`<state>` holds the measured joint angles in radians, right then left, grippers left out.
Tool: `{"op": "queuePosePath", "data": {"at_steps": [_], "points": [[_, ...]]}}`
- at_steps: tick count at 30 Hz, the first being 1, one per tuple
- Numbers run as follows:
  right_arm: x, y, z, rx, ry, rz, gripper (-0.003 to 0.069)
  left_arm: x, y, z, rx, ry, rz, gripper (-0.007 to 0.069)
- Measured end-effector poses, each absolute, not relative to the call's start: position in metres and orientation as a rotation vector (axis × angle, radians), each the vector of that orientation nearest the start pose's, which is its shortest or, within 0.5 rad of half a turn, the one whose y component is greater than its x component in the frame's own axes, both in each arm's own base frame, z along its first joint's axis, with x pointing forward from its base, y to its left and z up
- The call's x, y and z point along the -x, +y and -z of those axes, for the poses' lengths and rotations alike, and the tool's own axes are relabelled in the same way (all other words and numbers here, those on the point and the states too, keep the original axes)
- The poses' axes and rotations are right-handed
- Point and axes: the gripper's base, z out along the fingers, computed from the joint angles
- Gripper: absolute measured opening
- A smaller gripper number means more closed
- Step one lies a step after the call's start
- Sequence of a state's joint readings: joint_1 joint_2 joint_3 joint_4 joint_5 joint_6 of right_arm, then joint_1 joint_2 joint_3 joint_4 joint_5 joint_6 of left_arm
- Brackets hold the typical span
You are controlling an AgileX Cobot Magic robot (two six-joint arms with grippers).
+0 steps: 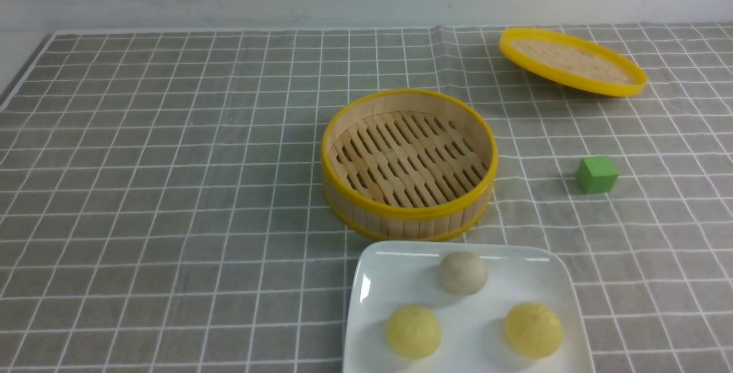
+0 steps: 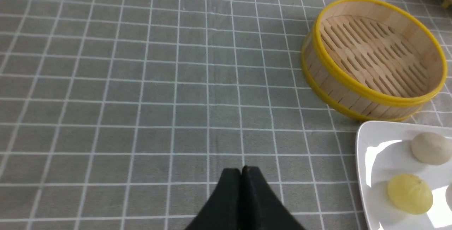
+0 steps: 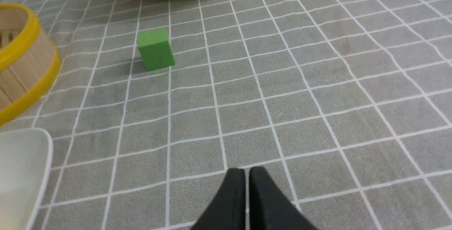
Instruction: Put the steamed buns into the plate on the grey tablecloth.
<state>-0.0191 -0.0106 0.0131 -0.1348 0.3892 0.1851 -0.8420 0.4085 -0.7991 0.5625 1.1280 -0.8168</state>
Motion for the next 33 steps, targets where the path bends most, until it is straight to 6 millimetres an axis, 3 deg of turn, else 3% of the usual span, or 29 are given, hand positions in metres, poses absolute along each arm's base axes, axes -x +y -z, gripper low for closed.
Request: {"op": "queuePosePath", "data": {"at_steps": [5,8,16,28,33], "points": [[-0.052,-0.006,-0.174,-0.055,1.875,0.065,0.0036,-0.056,-0.005,-0.317,-0.031,1.979,0.471,0.0017],[-0.052,-0.006,-0.174,-0.052,1.875,0.068,0.0036,-0.060,-0.015,-0.306,-0.117,1.877,0.508,0.0019],[-0.052,-0.006,-0.174,-0.047,1.875,0.071,0.0036,-0.062,-0.037,-0.299,-0.300,1.684,0.643,0.0024],[-0.052,-0.006,-0.174,-0.046,1.875,0.072,0.0043,-0.068,-0.029,-0.291,-0.339,1.698,0.438,0.0035],[-0.052,-0.006,-0.174,-0.046,1.877,0.072,0.0050,-0.069,-0.027,-0.278,-0.322,1.771,0.391,0.0037]]}}
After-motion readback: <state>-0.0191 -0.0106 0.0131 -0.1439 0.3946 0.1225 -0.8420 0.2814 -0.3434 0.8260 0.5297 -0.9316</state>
